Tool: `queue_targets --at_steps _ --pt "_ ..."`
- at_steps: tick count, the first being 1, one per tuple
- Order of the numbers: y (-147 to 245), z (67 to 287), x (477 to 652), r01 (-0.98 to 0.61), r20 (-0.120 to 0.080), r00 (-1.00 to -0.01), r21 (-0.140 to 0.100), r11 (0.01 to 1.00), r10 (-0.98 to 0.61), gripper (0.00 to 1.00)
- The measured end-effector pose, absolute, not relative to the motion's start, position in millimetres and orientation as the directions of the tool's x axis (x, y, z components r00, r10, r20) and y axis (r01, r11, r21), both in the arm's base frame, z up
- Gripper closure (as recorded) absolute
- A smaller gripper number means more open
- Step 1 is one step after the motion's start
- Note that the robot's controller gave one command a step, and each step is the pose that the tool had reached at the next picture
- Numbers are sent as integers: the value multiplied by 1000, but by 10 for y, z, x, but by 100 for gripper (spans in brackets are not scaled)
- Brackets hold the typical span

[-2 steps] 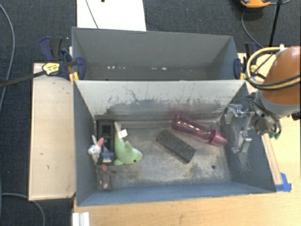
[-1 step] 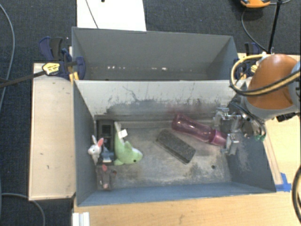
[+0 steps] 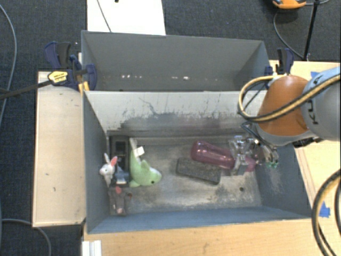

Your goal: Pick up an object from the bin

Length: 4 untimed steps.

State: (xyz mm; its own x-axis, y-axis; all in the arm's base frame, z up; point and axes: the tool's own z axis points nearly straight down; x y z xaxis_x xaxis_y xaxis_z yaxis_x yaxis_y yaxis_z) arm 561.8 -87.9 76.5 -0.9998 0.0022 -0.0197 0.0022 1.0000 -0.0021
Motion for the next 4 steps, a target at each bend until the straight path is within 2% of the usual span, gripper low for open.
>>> queue_targets --at_steps 1,2,3,4 --pt "-879 764 5618 1 -20 -1000 -2 1000 1 100" --pt "-920 1093 5604 3 -9 -1000 -2 1000 3 100" --pt "-778 994 5739 13 -21 -1000 -2 1000 13 0" --pt "-743 829 5809 21 -33 -999 -5 1000 21 0"
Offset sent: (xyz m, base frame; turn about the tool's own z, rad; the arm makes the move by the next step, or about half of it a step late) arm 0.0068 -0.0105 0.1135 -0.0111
